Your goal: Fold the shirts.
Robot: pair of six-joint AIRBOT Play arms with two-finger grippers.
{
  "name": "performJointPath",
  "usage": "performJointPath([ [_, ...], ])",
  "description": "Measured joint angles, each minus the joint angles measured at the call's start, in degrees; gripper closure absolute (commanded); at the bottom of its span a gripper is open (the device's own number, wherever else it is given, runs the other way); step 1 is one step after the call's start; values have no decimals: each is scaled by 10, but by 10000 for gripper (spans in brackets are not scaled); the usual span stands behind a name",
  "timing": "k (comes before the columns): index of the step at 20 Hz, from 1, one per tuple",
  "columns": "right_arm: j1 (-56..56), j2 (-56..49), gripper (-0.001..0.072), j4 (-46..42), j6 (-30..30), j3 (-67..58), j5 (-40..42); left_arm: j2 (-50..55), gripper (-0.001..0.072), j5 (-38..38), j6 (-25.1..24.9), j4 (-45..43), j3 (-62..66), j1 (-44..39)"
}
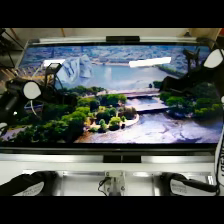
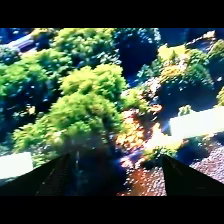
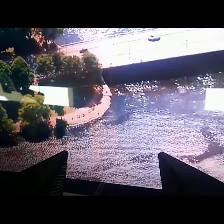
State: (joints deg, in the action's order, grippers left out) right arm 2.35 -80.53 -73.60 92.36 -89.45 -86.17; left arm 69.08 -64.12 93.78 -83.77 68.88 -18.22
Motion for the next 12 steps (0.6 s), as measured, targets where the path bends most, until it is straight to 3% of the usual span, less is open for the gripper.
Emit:
performJointPath([
  [2,0,0,42,1,0,0,6,17,42,27,16,9,4,3],
  [5,0,0,43,2,-2,0,12,82,38,62,26,14,58,34],
  [12,0,-1,43,2,-5,0,57,342,38,94,59,86,344,161],
])
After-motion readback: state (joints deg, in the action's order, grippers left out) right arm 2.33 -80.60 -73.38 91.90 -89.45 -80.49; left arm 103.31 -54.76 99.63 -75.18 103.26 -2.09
